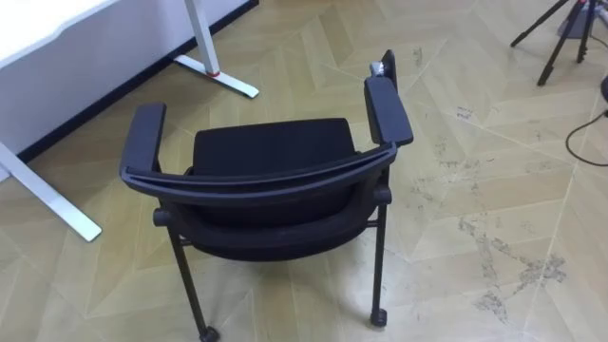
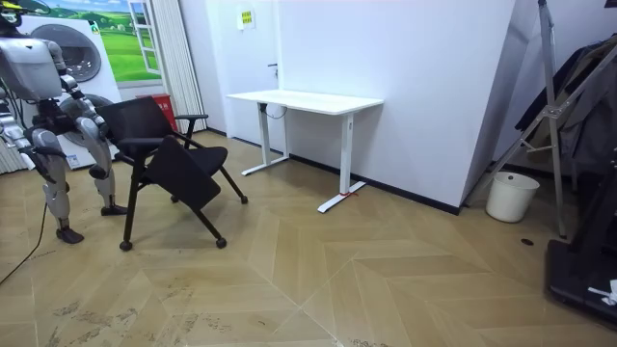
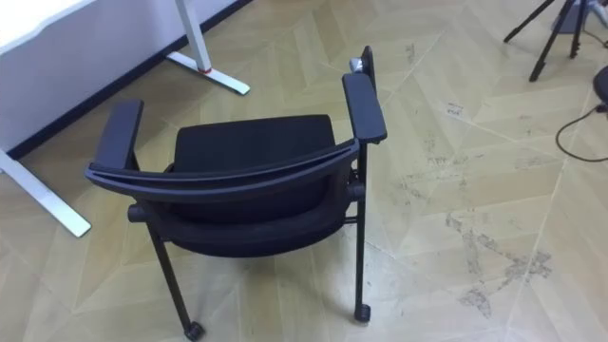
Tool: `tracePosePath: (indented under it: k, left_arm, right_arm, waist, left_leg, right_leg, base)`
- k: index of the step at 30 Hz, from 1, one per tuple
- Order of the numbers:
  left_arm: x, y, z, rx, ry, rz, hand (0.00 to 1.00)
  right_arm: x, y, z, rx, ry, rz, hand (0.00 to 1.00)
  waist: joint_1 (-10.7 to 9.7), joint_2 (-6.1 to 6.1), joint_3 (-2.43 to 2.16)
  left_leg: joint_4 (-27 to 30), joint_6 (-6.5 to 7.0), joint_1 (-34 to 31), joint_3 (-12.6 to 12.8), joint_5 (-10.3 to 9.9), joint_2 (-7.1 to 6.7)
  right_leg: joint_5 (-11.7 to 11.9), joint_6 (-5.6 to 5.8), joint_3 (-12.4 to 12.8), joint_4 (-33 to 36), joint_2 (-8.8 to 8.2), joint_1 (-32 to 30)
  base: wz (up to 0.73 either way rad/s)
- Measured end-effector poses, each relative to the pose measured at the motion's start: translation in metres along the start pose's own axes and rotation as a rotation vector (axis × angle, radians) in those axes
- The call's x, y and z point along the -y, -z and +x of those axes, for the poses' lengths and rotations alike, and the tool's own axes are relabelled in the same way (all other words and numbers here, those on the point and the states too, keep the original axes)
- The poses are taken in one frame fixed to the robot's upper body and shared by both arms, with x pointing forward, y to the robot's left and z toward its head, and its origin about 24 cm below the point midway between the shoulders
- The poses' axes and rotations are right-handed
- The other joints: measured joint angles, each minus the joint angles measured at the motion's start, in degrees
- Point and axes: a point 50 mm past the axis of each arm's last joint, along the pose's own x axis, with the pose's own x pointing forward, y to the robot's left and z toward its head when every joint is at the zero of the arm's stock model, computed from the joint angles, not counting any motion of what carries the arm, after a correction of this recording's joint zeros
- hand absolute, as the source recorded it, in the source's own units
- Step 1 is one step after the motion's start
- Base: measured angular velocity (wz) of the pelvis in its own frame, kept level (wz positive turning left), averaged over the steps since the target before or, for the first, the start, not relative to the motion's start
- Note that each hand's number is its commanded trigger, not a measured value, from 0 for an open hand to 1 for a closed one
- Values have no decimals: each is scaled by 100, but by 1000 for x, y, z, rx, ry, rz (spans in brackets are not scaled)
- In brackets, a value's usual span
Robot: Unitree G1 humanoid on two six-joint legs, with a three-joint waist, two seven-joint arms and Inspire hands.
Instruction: Push chair
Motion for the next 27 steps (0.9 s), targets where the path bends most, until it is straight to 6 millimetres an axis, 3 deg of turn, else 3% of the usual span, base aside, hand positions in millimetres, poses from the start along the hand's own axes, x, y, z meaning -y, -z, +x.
tracePosePath:
  k: [12,27]
  left_arm:
    - [0,5,0,-26,-7,-25,0]
    - [-10,10,-2,-58,-70,-107,0]
  right_arm:
    - [4,5,-1,-8,15,43,0]
    - [10,21,-3,-84,70,154,0]
  waist:
    - [-2,31,-12]
    - [-7,-102,4]
  left_leg:
    - [-3,-1,12,-2,1,0]
    - [-87,-20,111,6,15,-10]
  right_leg:
    - [0,0,2,0,0,6]
    - [-6,9,7,-22,-1,72]
  base:
    - [0]
    - [0]
